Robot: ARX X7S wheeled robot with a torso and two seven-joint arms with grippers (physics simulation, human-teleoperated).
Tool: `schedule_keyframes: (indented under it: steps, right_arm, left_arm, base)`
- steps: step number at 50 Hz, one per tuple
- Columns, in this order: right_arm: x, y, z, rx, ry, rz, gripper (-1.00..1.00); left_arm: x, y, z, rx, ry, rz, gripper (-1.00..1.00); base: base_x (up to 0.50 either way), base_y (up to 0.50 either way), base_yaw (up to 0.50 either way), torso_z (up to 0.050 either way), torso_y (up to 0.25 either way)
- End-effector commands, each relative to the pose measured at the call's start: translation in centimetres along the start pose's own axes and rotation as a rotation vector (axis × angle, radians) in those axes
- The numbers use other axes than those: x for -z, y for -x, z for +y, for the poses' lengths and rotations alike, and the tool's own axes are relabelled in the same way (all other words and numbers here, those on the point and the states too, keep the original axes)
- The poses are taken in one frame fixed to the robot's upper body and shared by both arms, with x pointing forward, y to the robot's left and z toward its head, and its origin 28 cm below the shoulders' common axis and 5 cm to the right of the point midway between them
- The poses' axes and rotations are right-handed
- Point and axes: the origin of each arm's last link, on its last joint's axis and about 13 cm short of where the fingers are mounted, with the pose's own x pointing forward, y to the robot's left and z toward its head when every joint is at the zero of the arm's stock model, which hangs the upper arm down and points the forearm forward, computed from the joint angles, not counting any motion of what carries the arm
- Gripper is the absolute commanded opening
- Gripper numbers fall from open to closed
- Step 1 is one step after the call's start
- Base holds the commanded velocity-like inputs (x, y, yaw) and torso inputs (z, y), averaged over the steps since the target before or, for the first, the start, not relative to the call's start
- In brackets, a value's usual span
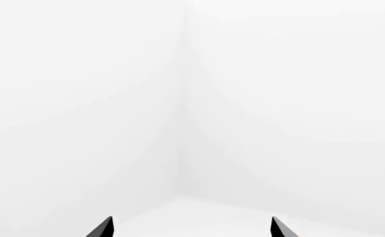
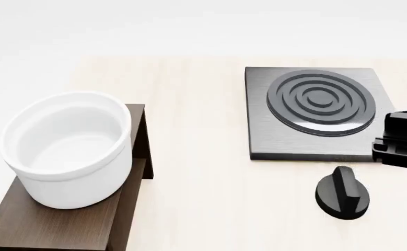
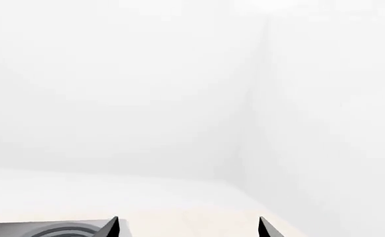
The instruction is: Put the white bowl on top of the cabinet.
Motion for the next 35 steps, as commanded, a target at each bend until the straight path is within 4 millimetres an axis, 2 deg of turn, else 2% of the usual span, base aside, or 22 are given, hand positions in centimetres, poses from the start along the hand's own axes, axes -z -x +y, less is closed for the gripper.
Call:
schedule_keyframes:
  steps: [1,17,35]
  right_arm:
    - [-0.7,0.4,-0.9,0.037,0.004,-0.024,1.0]
    - [-1.9,0.9,-2.0,0.083,0.015,-0.057,1.0]
    - [-3.1,1.4,-3.1,0.139,0.022,-0.094,1.0]
  left_arm:
    - [-0.7,0.1,0.2,-0.005,0.012,-0.016,1.0]
    - [-1.7,0.2,0.5,0.0,0.012,-0.041,1.0]
    - [-2.0,0.2,0.7,0.0,0.007,-0.052,1.0]
  base:
    - [0.0,0.0,0.0,0.0,0.0]
    - [0.0,0.0,0.0,0.0,0.0]
    - [0.0,0.0,0.0,0.0,0.0]
